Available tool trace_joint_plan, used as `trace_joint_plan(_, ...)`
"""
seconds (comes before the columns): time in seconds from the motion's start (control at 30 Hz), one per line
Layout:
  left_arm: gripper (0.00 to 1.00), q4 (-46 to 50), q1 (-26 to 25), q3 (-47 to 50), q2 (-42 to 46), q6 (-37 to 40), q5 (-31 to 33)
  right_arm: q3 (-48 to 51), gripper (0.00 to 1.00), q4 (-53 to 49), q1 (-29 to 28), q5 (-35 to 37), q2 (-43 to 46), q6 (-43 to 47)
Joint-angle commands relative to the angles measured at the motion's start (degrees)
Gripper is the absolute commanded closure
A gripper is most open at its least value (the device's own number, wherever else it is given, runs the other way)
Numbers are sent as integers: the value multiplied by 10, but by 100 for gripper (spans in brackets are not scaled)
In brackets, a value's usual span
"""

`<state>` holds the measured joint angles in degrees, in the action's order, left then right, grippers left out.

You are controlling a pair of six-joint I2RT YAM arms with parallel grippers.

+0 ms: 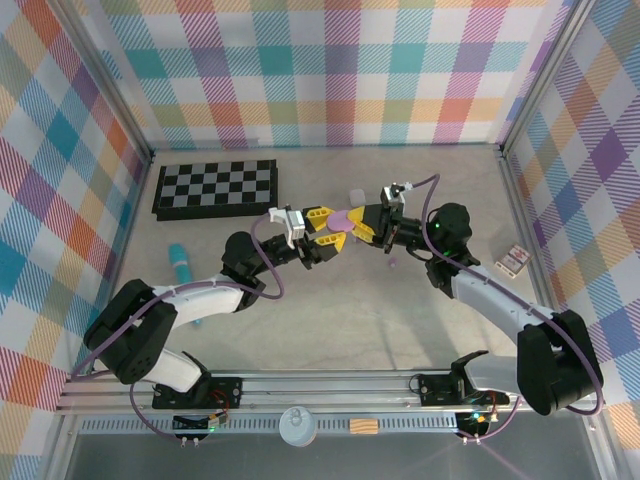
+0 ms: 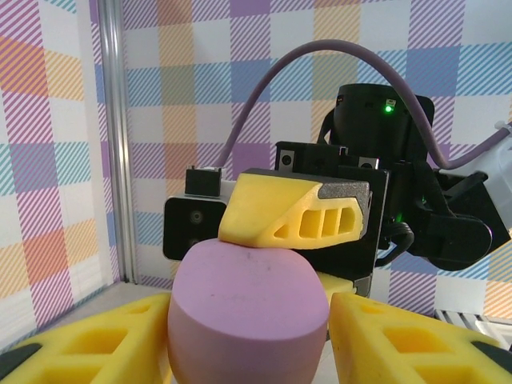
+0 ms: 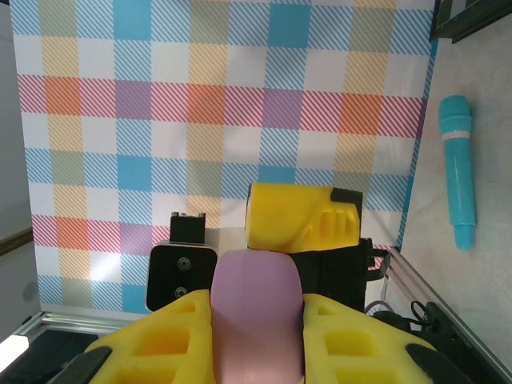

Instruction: Insert the wireless bluetooth earbuds into the charging case

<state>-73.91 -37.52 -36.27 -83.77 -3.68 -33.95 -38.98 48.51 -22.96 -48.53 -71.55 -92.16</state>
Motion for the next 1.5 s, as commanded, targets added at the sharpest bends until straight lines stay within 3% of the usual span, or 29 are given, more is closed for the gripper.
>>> trace_joint_plan(0.0, 49, -33, 3, -16, -12, -3, -32, -1, 91, 36, -4, 2, -2, -5)
trace_joint_plan(0.27, 47, -33, 3, -25, -33, 2, -41, -5, 92, 21, -8, 1, 2, 6)
trace_joint_plan(0.83, 55, -33, 3, -31, -26, -1, -51, -3, 94, -5, -10, 2, 4, 20)
trace_joint_plan(1.47, 54, -33, 3, -35, -22, -8, -58, 0, 96, -28, -11, 8, 7, 29)
